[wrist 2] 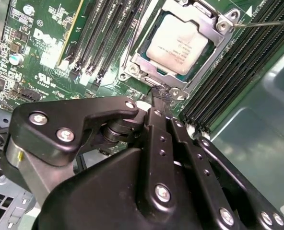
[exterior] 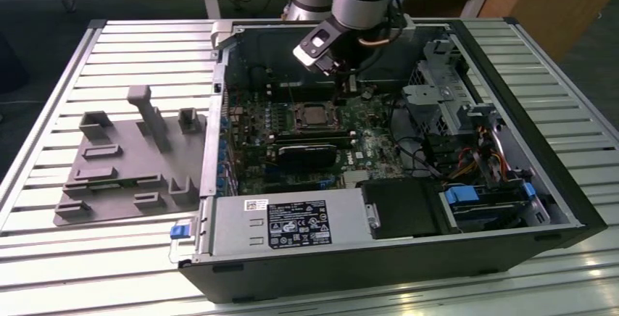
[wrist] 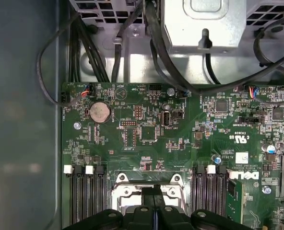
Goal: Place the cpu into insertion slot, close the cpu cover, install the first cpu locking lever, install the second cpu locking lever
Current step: 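Close the cpu cover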
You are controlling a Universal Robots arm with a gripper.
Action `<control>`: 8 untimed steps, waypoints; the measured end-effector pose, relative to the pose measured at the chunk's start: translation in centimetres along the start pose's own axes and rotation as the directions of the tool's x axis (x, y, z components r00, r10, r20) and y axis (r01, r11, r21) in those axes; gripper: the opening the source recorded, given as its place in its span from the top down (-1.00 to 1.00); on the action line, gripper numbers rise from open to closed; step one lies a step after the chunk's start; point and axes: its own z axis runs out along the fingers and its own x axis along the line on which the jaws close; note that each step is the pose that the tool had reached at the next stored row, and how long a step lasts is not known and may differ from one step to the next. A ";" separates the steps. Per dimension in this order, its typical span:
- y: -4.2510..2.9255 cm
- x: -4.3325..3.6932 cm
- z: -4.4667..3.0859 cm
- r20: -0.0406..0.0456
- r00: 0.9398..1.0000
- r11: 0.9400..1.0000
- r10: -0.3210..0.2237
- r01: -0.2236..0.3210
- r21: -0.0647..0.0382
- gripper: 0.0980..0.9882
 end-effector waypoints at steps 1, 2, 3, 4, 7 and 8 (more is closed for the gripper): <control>-0.19 0.00 0.05 0.000 1.000 1.000 0.000 0.000 -0.009 0.98; -0.38 0.00 0.09 0.000 1.000 1.000 0.000 0.000 -0.018 0.98; -0.58 -0.01 0.14 0.000 1.000 1.000 -0.001 0.001 -0.027 0.98; -0.78 -0.01 0.19 0.000 1.000 0.999 -0.001 0.001 -0.035 0.98; -1.64 -0.02 0.37 0.000 1.000 0.999 -0.001 0.001 -0.049 0.98; -2.00 -0.03 0.41 -0.001 1.000 0.999 -0.001 0.001 -0.051 0.98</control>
